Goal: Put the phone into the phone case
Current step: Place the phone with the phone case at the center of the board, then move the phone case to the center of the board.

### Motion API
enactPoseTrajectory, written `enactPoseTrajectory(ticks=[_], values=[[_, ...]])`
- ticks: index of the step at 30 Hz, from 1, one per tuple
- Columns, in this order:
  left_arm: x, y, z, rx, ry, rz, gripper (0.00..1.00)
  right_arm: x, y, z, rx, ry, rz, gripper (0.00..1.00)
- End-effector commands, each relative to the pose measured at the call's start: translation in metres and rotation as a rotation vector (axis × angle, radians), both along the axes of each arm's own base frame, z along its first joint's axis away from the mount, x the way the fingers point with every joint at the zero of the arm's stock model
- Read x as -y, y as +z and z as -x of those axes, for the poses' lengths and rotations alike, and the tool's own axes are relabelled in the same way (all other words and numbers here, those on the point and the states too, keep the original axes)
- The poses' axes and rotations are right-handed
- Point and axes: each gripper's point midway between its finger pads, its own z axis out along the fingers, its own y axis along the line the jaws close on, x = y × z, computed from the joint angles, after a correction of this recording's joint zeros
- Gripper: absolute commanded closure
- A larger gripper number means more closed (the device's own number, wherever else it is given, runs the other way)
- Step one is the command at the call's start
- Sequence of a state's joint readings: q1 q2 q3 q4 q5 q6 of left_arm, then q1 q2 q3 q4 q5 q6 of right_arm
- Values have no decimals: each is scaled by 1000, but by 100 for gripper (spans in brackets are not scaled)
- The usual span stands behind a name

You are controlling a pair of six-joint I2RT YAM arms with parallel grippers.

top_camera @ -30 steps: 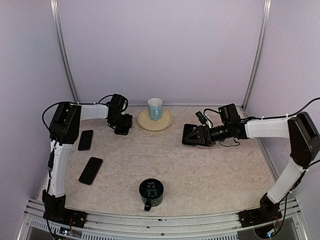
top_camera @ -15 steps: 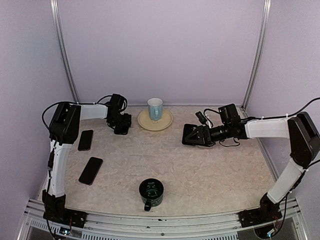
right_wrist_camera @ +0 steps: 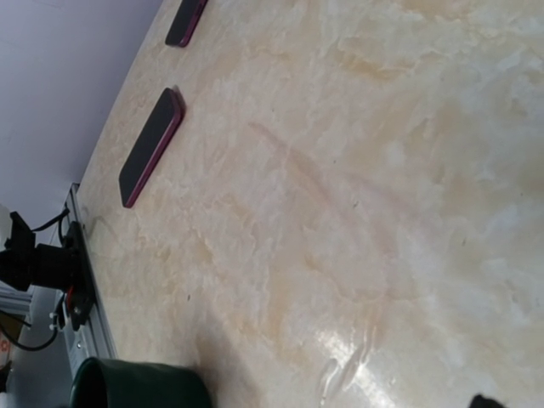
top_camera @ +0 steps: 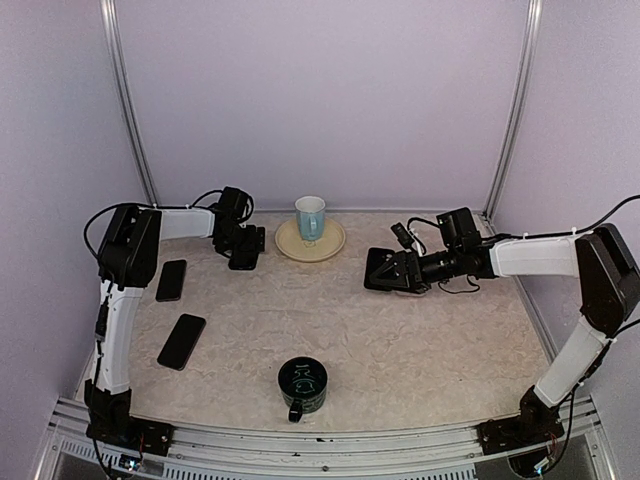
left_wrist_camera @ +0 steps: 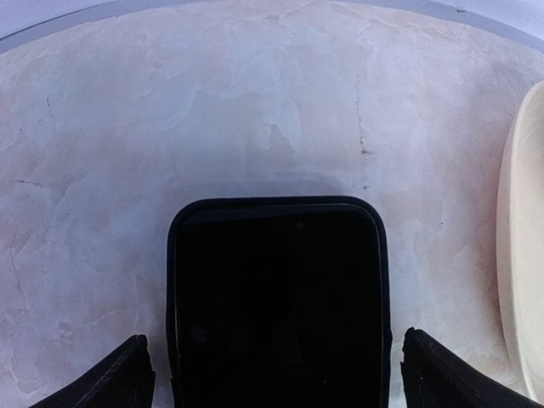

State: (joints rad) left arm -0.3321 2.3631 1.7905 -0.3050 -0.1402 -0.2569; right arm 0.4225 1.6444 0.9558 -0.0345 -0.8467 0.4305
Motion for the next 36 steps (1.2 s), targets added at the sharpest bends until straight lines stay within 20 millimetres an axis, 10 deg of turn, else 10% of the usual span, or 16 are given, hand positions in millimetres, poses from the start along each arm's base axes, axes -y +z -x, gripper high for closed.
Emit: enactPoseTrajectory(ticks=[1,19,36], values=[[-7,21,-6,55,33,1,1,5,4,-1,25,-13,-3,0],[-25,98,26,206,75,-39,1,7,-5,-7,22,-39,29,0],[62,130,106,260,-129,-34,1,30,-26,-40,34,-222,207,2]])
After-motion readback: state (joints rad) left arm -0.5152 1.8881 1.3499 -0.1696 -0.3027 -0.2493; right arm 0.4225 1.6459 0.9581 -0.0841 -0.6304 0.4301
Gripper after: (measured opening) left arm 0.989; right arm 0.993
